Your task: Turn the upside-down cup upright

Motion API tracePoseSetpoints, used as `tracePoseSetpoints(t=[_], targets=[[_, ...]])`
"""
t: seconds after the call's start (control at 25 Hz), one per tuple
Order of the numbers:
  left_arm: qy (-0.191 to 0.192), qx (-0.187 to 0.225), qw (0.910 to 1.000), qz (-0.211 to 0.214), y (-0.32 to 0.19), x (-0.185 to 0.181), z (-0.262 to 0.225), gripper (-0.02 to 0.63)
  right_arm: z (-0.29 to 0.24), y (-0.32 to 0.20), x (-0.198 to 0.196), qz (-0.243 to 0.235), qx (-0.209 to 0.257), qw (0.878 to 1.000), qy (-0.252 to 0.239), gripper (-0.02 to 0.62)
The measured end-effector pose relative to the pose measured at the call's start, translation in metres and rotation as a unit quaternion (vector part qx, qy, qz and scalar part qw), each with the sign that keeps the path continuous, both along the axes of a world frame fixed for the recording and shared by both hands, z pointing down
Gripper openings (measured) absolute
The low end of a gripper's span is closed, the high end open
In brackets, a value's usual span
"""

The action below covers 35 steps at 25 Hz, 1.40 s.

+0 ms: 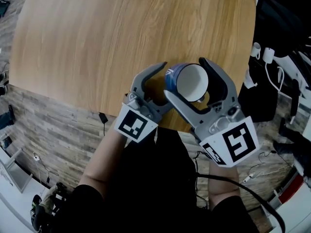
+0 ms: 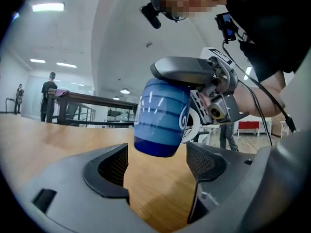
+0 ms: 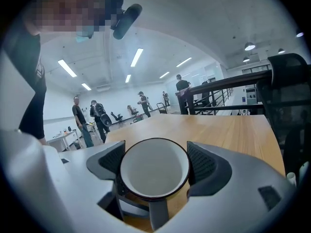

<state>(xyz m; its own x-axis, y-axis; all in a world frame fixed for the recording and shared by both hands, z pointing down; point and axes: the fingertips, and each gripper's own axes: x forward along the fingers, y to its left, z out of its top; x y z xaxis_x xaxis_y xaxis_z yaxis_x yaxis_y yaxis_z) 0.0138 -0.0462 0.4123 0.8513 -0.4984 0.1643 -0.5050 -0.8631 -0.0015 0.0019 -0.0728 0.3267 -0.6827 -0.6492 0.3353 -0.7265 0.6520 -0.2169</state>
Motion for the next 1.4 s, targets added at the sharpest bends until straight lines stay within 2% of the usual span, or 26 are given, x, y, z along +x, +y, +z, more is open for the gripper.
tracePoseSetpoints(t=[0.16, 0.24, 0.28, 0.32, 0.4, 0.44, 0.56, 0.6, 0.64, 0.72, 0.8, 0.84, 0.92, 1.0, 1.04, 1.08, 1.12, 1.2, 1.24, 1.28, 1.32, 1.4], targets=[[-0.009, 0.032, 0.9994, 0.013, 0.003, 0.007, -0.006, 0.365, -0.001, 0.002, -0.003, -0.003, 0.002, 1.000, 0.004, 0.345], [0.004, 0.028, 0.9994, 0.022, 0.004, 0.005, -0.009, 0.365, -0.004, 0.001, -0.002, 0.003, 0.002, 1.000, -0.004, 0.345], [0.027, 0.005, 0.9993, 0.025, 0.004, 0.002, -0.010, 0.364, -0.006, 0.000, 0.000, 0.006, 0.002, 1.000, -0.010, 0.345], [0.064, -0.036, 0.9970, 0.024, 0.004, -0.002, -0.010, 0.364, -0.009, -0.001, 0.002, 0.010, 0.004, 1.000, -0.013, 0.345], [0.145, -0.127, 0.9811, 0.016, 0.000, -0.013, -0.013, 0.364, -0.015, -0.003, 0.008, 0.018, 0.010, 1.000, -0.019, 0.345], [0.174, -0.150, 0.9731, 0.015, -0.002, -0.017, -0.016, 0.364, -0.018, -0.004, 0.011, 0.021, 0.013, 0.999, -0.023, 0.345], [0.223, -0.183, 0.9570, 0.028, -0.008, -0.024, -0.022, 0.364, -0.026, -0.005, 0.015, 0.027, 0.018, 0.999, -0.032, 0.345], [0.250, -0.208, 0.9450, 0.034, -0.009, -0.027, -0.023, 0.364, -0.027, -0.005, 0.016, 0.029, 0.019, 0.999, -0.034, 0.345], [0.283, -0.237, 0.9287, 0.039, -0.011, -0.031, -0.024, 0.364, -0.028, -0.005, 0.017, 0.030, 0.020, 0.999, -0.036, 0.345], [0.346, -0.290, 0.8910, 0.041, -0.017, -0.038, -0.026, 0.364, -0.029, -0.003, 0.017, 0.030, 0.021, 0.998, -0.042, 0.345], [0.389, -0.333, 0.8582, 0.037, -0.021, -0.041, -0.024, 0.364, -0.030, -0.001, 0.016, 0.032, 0.025, 0.998, -0.044, 0.345], [0.403, -0.350, 0.8452, 0.033, -0.021, -0.040, -0.023, 0.364, -0.031, -0.001, 0.016, 0.035, 0.030, 0.998, -0.042, 0.345], [0.426, -0.368, 0.8262, 0.022, -0.022, -0.040, -0.022, 0.364, -0.034, -0.001, 0.016, 0.040, 0.036, 0.998, -0.040, 0.345], [0.451, -0.372, 0.8116, 0.010, -0.024, -0.041, -0.023, 0.364, -0.035, -0.002, 0.017, 0.043, 0.036, 0.997, -0.044, 0.345], [0.461, -0.371, 0.8064, 0.003, -0.025, -0.043, -0.023, 0.364, -0.035, -0.003, 0.019, 0.044, 0.035, 0.997, -0.045, 0.345], [0.465, -0.368, 0.8048, -0.004, -0.027, -0.045, -0.022, 0.364, -0.034, -0.003, 0.020, 0.045, 0.034, 0.997, -0.045, 0.345], [0.463, -0.364, 0.8083, -0.012, -0.029, -0.048, -0.021, 0.364, -0.033, -0.003, 0.021, 0.047, 0.032, 0.997, -0.044, 0.345], [0.444, -0.353, 0.8232, -0.025, -0.031, -0.055, -0.018, 0.363, -0.034, -0.003, 0.020, 0.053, 0.031, 0.997, -0.045, 0.345], [0.446, -0.355, 0.8211, -0.028, -0.032, -0.059, -0.018, 0.362, -0.036, -0.004, 0.020, 0.057, 0.033, 0.997, -0.048, 0.345], [0.464, -0.366, 0.8063, -0.029, -0.034, -0.061, -0.018, 0.362, -0.038, -0.005, 0.022, 0.061, 0.035, 0.996, -0.051, 0.345], [0.493, -0.382, 0.7816, -0.031, -0.037, -0.061, -0.019, 0.362, -0.040, -0.006, 0.025, 0.065, 0.039, 0.996, -0.055, 0.345], [0.553, -0.415, 0.7217, -0.033, -0.040, -0.055, -0.022, 0.362, -0.045, -0.009, 0.031, 0.073, 0.046, 0.994, -0.066, 0.345]])
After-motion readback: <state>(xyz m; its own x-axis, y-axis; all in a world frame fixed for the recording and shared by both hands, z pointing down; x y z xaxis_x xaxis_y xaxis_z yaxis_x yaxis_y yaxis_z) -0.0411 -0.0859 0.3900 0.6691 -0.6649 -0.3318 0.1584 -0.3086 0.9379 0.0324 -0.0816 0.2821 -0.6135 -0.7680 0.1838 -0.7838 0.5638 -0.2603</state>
